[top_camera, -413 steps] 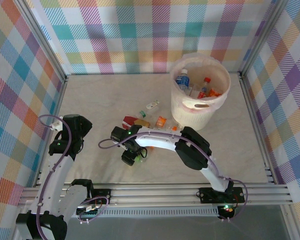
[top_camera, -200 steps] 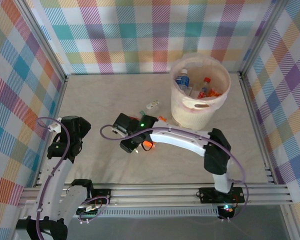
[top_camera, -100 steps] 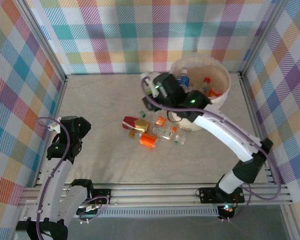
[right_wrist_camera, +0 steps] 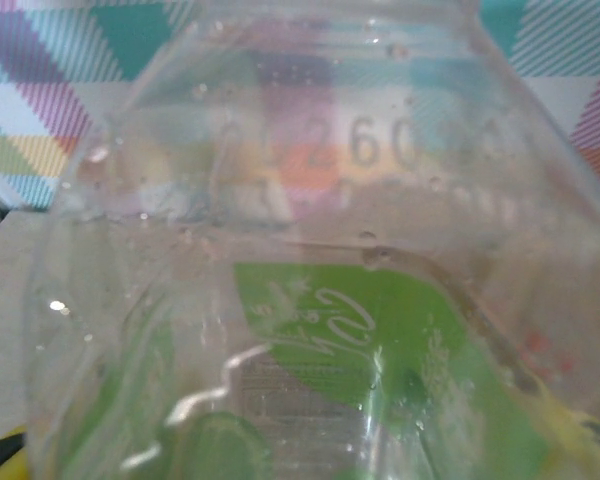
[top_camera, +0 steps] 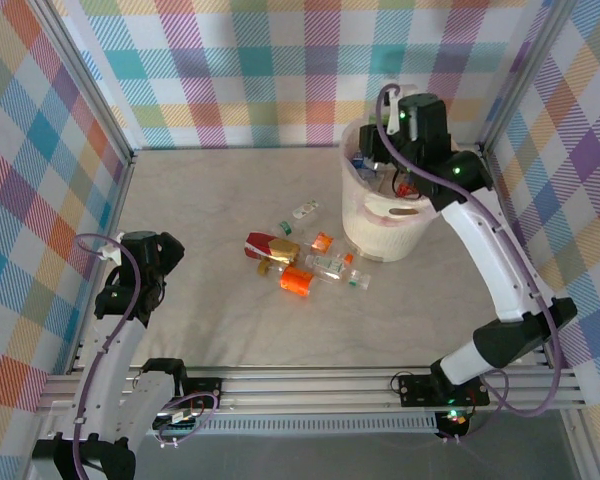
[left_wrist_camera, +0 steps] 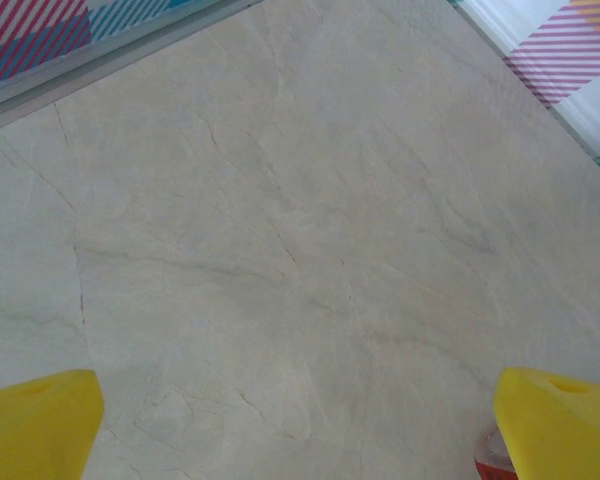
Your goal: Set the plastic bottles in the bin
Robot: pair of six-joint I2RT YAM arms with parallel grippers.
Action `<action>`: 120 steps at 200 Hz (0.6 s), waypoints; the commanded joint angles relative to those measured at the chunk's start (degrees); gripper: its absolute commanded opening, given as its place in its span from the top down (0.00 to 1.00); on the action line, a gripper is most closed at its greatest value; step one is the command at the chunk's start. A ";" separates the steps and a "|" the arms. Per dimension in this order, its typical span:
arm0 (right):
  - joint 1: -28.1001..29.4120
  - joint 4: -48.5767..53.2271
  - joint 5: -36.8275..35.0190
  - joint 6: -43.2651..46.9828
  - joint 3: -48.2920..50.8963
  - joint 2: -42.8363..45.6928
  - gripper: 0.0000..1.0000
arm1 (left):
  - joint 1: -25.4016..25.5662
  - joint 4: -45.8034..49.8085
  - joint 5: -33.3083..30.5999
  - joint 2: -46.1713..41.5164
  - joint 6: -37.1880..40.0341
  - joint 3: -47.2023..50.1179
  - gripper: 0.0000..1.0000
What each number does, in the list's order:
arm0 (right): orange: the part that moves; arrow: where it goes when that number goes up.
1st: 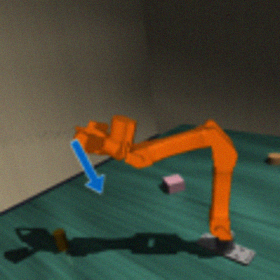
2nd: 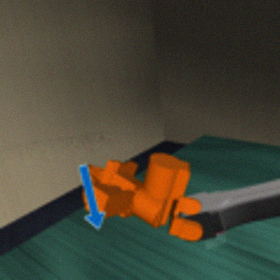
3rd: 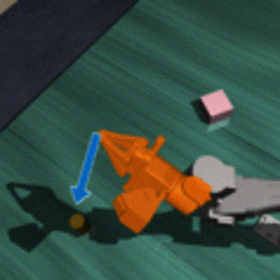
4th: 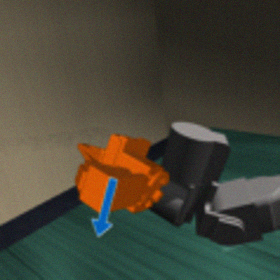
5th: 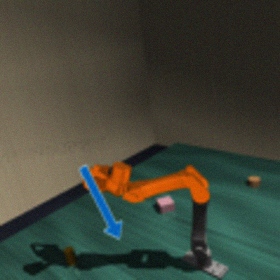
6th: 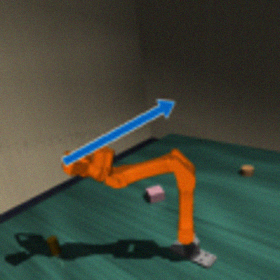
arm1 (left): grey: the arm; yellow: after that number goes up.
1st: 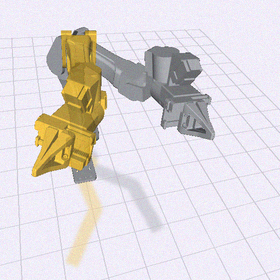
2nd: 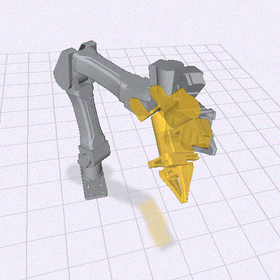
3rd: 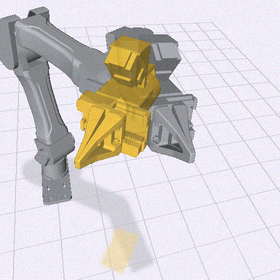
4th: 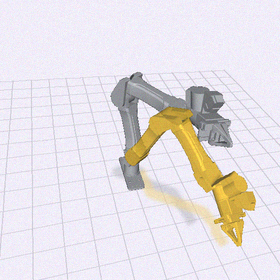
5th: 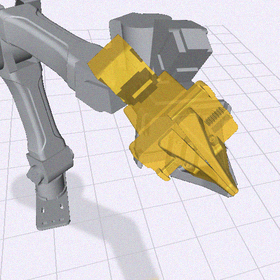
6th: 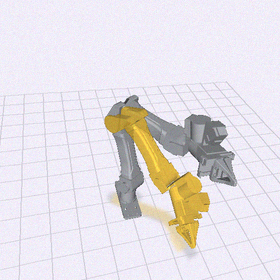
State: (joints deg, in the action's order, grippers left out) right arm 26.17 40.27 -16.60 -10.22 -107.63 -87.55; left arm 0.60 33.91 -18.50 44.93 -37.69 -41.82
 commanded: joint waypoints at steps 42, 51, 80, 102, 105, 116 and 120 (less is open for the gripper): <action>-7.46 5.54 7.98 -4.42 -6.33 -9.11 0.47 | -0.69 -0.78 0.32 -0.16 0.34 0.26 0.00; -8.04 6.53 8.85 -4.83 -6.98 -10.34 0.47 | -0.69 -0.77 0.26 -0.10 0.30 0.27 0.00; -9.53 10.58 12.86 -5.78 -9.80 -14.19 0.47 | -0.65 -0.84 0.30 -0.04 0.17 0.19 0.00; -9.65 13.04 13.28 -6.02 -11.09 -15.88 0.46 | -0.69 -0.86 0.18 0.09 0.08 0.10 0.00; -9.65 13.27 13.34 -6.10 -11.10 -16.06 0.46 | -0.69 -0.86 0.17 0.23 0.12 0.20 0.00; -9.66 14.07 13.22 -6.30 -11.03 -16.41 0.45 | -0.65 -1.00 0.22 0.47 0.11 0.16 0.00; -9.72 14.33 13.18 -6.36 -10.95 -16.51 0.45 | -0.69 -1.03 0.31 0.51 -0.01 0.09 0.00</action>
State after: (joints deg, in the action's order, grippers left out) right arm 16.84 51.22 -5.26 -15.16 -116.27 -104.01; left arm 0.60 33.91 -18.04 45.01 -37.71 -41.80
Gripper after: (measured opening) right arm 0.551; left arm 0.999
